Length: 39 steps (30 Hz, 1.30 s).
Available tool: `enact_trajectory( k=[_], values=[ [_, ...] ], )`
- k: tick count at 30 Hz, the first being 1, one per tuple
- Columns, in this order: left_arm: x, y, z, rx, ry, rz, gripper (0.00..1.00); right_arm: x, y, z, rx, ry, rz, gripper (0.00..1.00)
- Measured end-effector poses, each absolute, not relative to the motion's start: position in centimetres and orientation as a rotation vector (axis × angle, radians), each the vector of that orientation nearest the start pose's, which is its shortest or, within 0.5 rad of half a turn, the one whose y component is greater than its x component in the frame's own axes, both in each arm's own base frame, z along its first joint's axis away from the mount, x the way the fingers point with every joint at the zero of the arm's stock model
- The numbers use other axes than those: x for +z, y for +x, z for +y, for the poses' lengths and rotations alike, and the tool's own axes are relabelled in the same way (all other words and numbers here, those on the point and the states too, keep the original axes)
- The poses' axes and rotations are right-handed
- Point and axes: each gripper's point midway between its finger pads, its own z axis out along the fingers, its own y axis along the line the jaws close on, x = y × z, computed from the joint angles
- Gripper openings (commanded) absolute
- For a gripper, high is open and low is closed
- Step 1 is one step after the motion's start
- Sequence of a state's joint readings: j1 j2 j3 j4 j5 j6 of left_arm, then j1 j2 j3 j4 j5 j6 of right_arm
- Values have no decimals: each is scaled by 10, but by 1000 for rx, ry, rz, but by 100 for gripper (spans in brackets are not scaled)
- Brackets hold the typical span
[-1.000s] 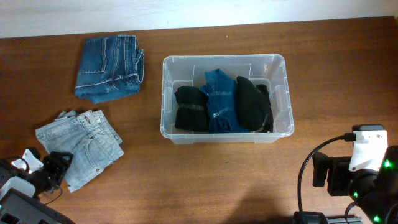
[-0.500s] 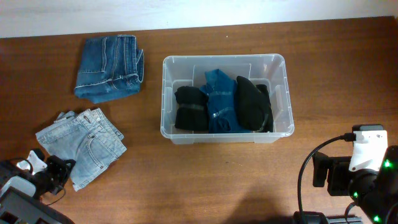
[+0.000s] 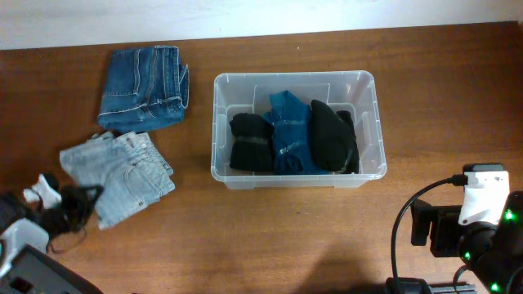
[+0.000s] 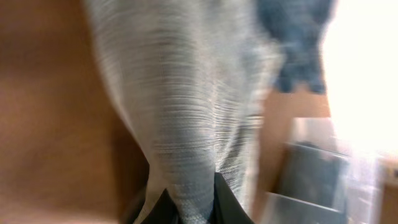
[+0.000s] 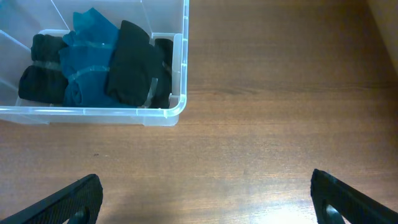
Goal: Pack container
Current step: 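Lift the light-blue jeans with the left gripper and swing it over the bin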
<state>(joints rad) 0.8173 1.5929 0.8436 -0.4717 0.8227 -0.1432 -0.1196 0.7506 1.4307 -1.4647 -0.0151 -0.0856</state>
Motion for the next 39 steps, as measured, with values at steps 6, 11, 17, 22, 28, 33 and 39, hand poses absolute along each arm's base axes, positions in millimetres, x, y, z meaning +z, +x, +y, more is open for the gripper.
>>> enact_trajectory(
  k=[6,11,17,22,28,33,39],
  values=[
    [198,351,111,-818,-667,2108,1,321,153,-16,-83,33,2356,98],
    [326,364,63,-800,-390,1945,1,321,153,-16,-83,32,2356,98],
    [422,339,-39,-942,-26,1799,1,321,153,-16,-83,32,2356,98],
    [427,323,-128,-1143,200,1814,1,321,153,-16,-83,32,2356,98],
    [405,331,-225,-1281,421,1824,1,321,153,-16,-83,32,2356,98],
    [373,345,-298,-1364,560,1802,1,321,153,-16,-83,32,2356,98],
    [322,358,-343,-1401,575,1881,1,321,153,-16,-83,32,2357,98]
  ],
)
